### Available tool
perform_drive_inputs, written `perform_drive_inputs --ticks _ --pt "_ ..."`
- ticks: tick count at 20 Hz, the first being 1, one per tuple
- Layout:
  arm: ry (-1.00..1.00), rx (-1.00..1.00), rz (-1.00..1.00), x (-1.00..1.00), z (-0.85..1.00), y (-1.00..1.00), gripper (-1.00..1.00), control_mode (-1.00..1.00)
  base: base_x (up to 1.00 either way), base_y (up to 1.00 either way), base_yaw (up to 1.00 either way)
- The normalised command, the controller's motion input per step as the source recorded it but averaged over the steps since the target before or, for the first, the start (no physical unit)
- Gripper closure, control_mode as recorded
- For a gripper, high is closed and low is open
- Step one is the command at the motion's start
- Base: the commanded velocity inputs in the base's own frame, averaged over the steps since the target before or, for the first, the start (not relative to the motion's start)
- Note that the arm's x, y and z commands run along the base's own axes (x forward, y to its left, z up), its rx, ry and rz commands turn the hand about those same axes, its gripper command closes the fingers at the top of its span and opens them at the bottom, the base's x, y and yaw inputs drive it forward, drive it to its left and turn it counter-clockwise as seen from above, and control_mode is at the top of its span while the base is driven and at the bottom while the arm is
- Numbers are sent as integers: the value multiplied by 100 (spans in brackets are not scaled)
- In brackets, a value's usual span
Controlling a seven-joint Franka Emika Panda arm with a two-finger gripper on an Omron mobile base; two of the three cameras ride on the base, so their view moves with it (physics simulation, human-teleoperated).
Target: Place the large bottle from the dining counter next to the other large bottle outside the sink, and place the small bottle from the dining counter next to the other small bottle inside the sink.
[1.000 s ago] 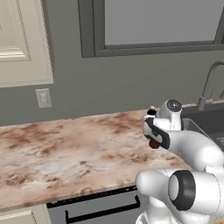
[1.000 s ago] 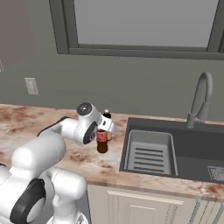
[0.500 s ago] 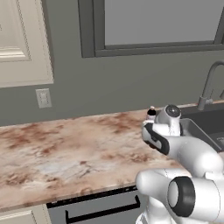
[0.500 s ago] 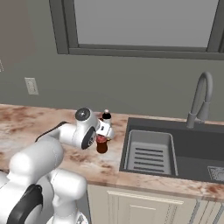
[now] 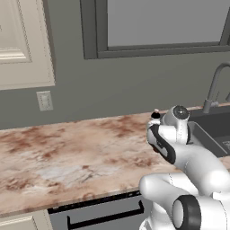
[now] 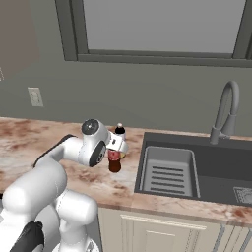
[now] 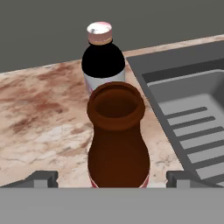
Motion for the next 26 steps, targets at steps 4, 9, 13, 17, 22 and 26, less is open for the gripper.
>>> perform_drive_inputs --ticks 4,9,13,17,22,26 --pt "0 0 -1 0 56 2 -100 -100 0 0 0" --pt "0 1 -1 -26 43 -2 -100 -100 0 0 0" --pt "-1 2 0 -66 17 -3 -100 -100 0 0 0" --pt "-5 1 -1 -76 22 0 -100 -100 0 0 0" --pt "-3 1 0 -65 49 0 -100 -100 0 0 0" --pt "-3 0 0 -44 62 0 -100 -100 0 0 0"
